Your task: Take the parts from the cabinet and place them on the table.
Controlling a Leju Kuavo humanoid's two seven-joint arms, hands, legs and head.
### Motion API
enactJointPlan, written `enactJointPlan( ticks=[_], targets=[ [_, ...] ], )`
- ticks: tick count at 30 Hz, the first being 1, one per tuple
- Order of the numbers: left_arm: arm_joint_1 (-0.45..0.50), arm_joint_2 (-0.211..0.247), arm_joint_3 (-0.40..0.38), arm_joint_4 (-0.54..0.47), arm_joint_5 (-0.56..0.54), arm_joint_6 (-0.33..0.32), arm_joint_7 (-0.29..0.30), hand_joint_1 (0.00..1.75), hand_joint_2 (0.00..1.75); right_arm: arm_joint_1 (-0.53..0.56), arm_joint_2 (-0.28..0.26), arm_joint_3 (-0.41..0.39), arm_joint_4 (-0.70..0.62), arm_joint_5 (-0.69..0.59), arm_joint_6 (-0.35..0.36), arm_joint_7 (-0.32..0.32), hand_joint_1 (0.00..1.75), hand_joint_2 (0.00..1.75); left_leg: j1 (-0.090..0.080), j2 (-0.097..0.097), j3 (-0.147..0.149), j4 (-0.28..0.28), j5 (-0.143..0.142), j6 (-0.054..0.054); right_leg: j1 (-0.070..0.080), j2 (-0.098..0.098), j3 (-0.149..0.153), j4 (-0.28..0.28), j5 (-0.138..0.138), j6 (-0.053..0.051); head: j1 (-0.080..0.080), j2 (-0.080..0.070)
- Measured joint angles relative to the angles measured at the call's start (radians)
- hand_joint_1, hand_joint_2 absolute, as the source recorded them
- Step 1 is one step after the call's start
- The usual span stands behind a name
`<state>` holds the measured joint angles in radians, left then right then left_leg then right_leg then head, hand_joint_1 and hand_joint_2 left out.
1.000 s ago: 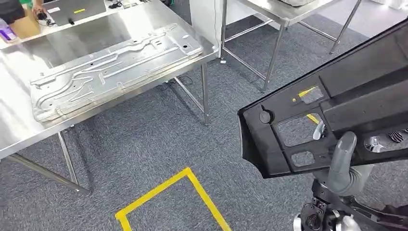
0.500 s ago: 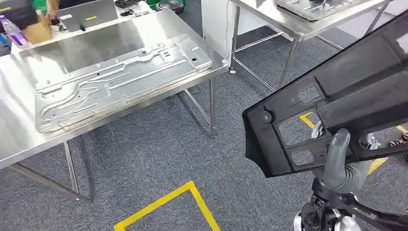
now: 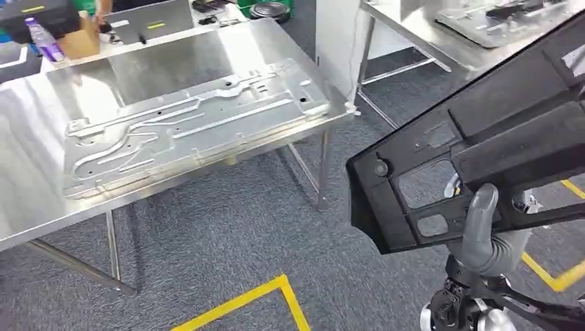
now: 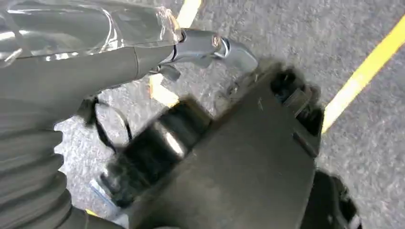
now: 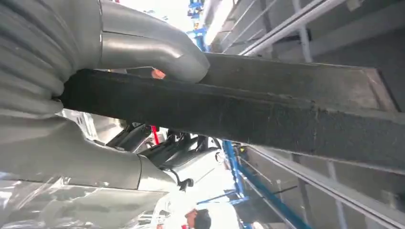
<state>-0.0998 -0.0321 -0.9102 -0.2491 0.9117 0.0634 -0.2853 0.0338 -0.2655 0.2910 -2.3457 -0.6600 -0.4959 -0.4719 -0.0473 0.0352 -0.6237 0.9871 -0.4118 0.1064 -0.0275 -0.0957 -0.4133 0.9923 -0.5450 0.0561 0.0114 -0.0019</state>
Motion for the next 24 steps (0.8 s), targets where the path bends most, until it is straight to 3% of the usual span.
enactJointPlan(
  ticks=[1,2,3,4,6,7,8,9,10,11,12,13,14,15,17,18,19,21,22,23,24],
  targets=[
    [-0.003,0.0,0.0,0.0,0.001,0.0,0.0,0.0,1.75,-0.004,0.0,0.0,0.0,0.001,0.0,0.0,1.75,1.75,0.001,-0.02,0.027,-0.016,0.009,0.004,0.002,-0.004,0.017,0.004,0.002,0.005,-0.001,0.0],
    [-0.001,0.0,0.0,0.0,0.001,0.0,0.0,0.0,1.75,-0.007,-0.001,0.001,0.001,0.001,0.0,0.001,1.75,1.75,0.01,-0.03,0.062,-0.031,0.02,0.005,-0.003,0.017,0.012,0.036,-0.007,0.004,0.002,0.0],
    [-0.006,0.001,0.0,0.0,0.001,0.0,0.001,0.0,1.75,-0.007,-0.001,0.002,0.0,0.002,0.0,0.002,1.75,1.75,0.012,-0.035,0.073,-0.036,0.016,0.01,0.002,0.053,-0.019,0.096,-0.012,0.002,0.0,-0.001],
    [-0.01,0.002,0.0,0.0,0.002,0.0,0.002,0.0,1.75,-0.006,-0.003,0.002,0.0,0.004,-0.001,0.003,1.75,1.75,0.013,-0.047,0.078,-0.036,0.013,0.011,0.002,0.075,-0.071,0.171,-0.026,0.002,0.003,-0.001],
    [-0.01,-0.001,-0.003,0.0,0.002,0.0,0.002,0.0,1.75,-0.003,-0.003,0.002,0.0,0.002,-0.005,0.007,1.75,1.75,0.014,-0.072,0.093,-0.036,-0.005,0.007,0.003,0.089,-0.171,0.274,-0.1,0.007,0.004,-0.001],
    [-0.008,-0.003,-0.004,0.0,0.003,0.0,0.002,0.0,1.75,-0.001,-0.004,0.003,0.002,0.001,-0.006,0.009,1.75,1.75,0.014,-0.088,0.105,-0.036,-0.015,0.005,0.003,0.09,-0.202,0.282,-0.131,0.01,0.005,-0.001],
    [-0.006,-0.004,-0.005,0.0,0.004,0.0,0.002,0.0,1.75,0.0,-0.004,0.003,0.002,0.002,-0.006,0.008,1.75,1.75,0.015,-0.102,0.119,-0.036,-0.026,0.003,0.003,0.09,-0.216,0.259,-0.134,0.012,0.006,-0.001],
    [-0.003,-0.004,-0.005,0.0,0.007,0.0,0.002,0.0,1.75,-0.001,-0.004,0.003,0.002,0.002,-0.007,0.008,1.75,1.75,0.017,-0.117,0.136,-0.036,-0.038,-0.001,0.003,0.091,-0.217,0.212,-0.112,0.012,0.006,-0.001],
    [-0.001,-0.004,-0.005,0.0,0.007,0.0,0.002,0.0,1.75,0.0,-0.004,0.004,0.003,0.002,-0.008,0.01,1.75,1.75,0.018,-0.131,0.155,-0.036,-0.051,-0.004,0.002,0.099,-0.21,0.14,-0.052,0.014,0.007,-0.002],
    [0.0,-0.004,-0.006,0.0,0.008,0.0,0.002,0.0,1.75,0.0,-0.004,0.005,0.003,0.002,-0.01,0.014,1.75,1.75,0.02,-0.143,0.166,-0.037,-0.063,-0.009,0.002,0.125,-0.203,0.061,0.044,0.015,0.011,-0.001],
    [-0.002,-0.004,-0.006,0.0,0.012,0.0,0.002,0.0,1.75,0.0,-0.004,0.006,0.006,0.005,-0.012,0.019,1.75,1.75,0.02,-0.155,0.178,-0.03,-0.074,-0.014,-0.003,0.165,-0.208,0.005,0.129,0.015,0.015,-0.002],
    [-0.001,-0.005,-0.006,0.0,0.015,0.001,0.004,0.0,1.75,0.0,-0.004,0.007,0.008,0.01,-0.015,0.027,1.75,1.75,0.021,-0.171,0.176,-0.034,-0.082,-0.02,0.003,0.16,-0.199,0.016,0.089,0.003,0.021,-0.001],
    [-0.003,-0.007,-0.006,0.0,0.017,0.001,0.007,0.0,1.75,0.0,-0.006,0.007,0.009,0.011,-0.014,0.037,1.75,1.75,0.023,-0.179,0.178,-0.042,-0.091,-0.032,0.013,0.158,-0.188,0.006,0.113,-0.009,0.022,-0.002],
    [-0.001,-0.007,-0.006,0.0,0.021,0.005,0.01,0.0,1.75,-0.002,-0.005,0.01,0.01,0.013,-0.014,0.041,1.75,1.75,0.02,-0.18,0.186,-0.017,-0.071,-0.041,0.011,0.153,-0.175,-0.009,0.135,-0.029,0.025,-0.001],
    [0.0,-0.004,-0.007,0.0,0.027,0.011,0.017,0.0,1.75,-0.019,-0.005,0.015,0.014,0.022,-0.008,0.051,1.75,1.75,0.013,-0.179,0.185,-0.009,-0.067,-0.043,0.004,0.124,-0.149,-0.02,0.124,-0.042,0.026,-0.001],
    [-0.002,-0.004,-0.007,0.0,0.03,0.012,0.018,0.0,1.75,-0.021,-0.005,0.016,0.016,0.024,-0.007,0.054,1.75,1.75,0.015,-0.13,0.177,0.014,-0.086,-0.051,0.003,0.112,-0.142,-0.024,0.125,-0.044,0.026,-0.002],
    [-0.006,-0.004,-0.007,0.0,0.031,0.012,0.02,0.0,1.75,-0.019,-0.004,0.017,0.018,0.025,-0.006,0.06,1.75,1.75,0.022,-0.095,0.143,0.07,-0.118,-0.067,0.0,0.104,-0.139,-0.025,0.119,-0.046,0.023,-0.002],
    [-0.009,-0.004,-0.007,0.0,0.031,0.014,0.02,0.0,1.75,-0.023,-0.004,0.032,0.03,0.031,-0.004,0.064,1.75,1.75,0.041,-0.068,0.048,0.205,-0.179,-0.093,-0.001,0.078,-0.136,-0.025,0.109,-0.049,0.023,-0.002],
    [-0.009,-0.004,-0.007,0.0,0.031,0.015,0.02,0.0,1.75,-0.025,-0.004,0.039,0.035,0.032,-0.003,0.064,1.75,1.75,0.051,-0.062,0.015,0.239,-0.184,-0.102,-0.003,0.068,-0.133,-0.025,0.104,-0.048,0.023,-0.002],
    [-0.006,-0.004,-0.007,0.0,0.031,0.017,0.02,0.0,1.75,-0.026,-0.003,0.045,0.039,0.032,-0.002,0.064,1.75,1.75,0.058,-0.056,0.003,0.227,-0.166,-0.106,-0.006,0.057,-0.128,-0.025,0.098,-0.045,0.023,-0.002],
    [-0.003,-0.004,-0.007,0.0,0.031,0.017,0.02,0.0,1.75,-0.027,-0.002,0.048,0.04,0.032,-0.002,0.064,1.75,1.75,0.062,-0.052,0.012,0.181,-0.132,-0.106,-0.007,0.048,-0.122,-0.025,0.092,-0.042,0.023,-0.002]
  ],
)
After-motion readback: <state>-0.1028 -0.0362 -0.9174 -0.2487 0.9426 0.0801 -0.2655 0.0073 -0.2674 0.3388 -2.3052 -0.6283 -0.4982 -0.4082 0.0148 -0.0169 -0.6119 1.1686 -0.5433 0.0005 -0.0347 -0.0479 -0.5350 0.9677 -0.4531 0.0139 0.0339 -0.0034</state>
